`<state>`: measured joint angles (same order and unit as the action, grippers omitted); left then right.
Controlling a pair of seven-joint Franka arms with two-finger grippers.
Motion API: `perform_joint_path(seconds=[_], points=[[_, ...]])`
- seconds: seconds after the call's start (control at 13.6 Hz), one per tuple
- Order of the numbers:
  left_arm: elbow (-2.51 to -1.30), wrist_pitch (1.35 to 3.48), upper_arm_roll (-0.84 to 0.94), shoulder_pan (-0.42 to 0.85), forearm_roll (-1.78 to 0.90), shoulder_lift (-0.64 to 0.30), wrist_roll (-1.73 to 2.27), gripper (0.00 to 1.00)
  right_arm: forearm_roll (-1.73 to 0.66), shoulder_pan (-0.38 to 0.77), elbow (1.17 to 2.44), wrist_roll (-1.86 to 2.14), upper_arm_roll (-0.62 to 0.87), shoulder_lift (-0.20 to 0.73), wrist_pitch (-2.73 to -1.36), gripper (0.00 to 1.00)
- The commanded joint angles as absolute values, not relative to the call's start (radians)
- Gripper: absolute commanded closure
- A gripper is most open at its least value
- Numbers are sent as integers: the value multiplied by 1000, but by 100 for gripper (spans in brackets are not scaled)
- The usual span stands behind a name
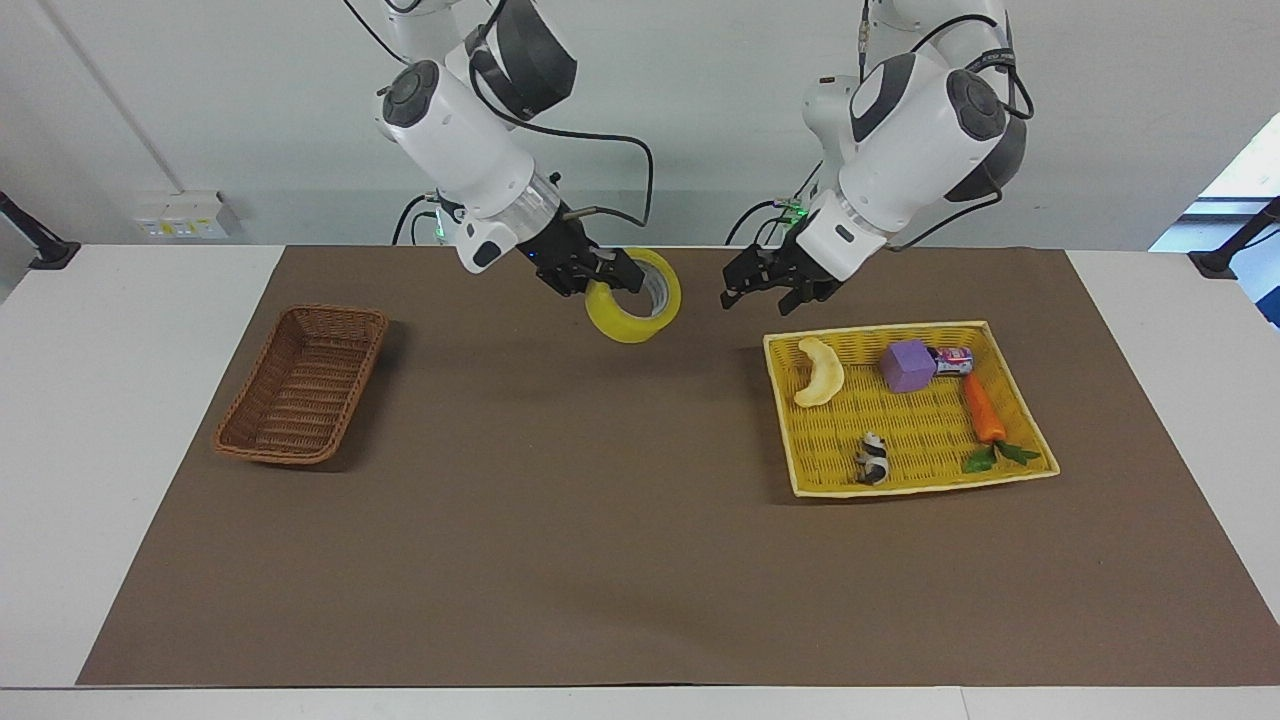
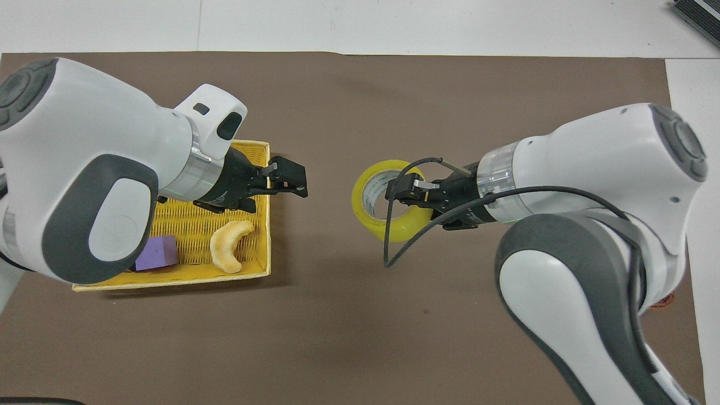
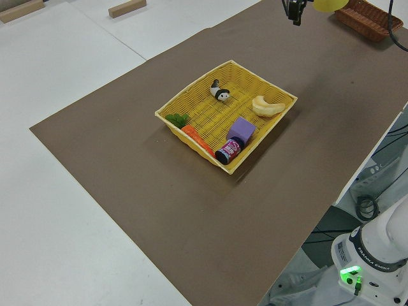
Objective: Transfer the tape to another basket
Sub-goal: 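Carry the tape with the right gripper while the left gripper withdraws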
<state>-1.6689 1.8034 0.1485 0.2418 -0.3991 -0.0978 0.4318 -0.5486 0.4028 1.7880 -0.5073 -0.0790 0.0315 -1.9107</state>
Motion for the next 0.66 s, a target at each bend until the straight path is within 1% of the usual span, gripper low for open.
perform_joint_path(seconds=[0.0,0.3,0.52,0.59], points=[[-1671,1769,153,187,-332,-87,431,0,-560,329,1746,-434,-77,6,-1815,100],[-1672,1746,153,91,-212,-89,423,0,-560,194,1686,-345,-80,-8,-1683,100],[-1671,1732,153,23,-135,-90,277,0,-569,36,1675,-186,-97,-32,-1553,100],[-1671,1718,153,-6,-127,-86,209,0,-558,-13,1675,-110,-101,-31,-1543,100]])
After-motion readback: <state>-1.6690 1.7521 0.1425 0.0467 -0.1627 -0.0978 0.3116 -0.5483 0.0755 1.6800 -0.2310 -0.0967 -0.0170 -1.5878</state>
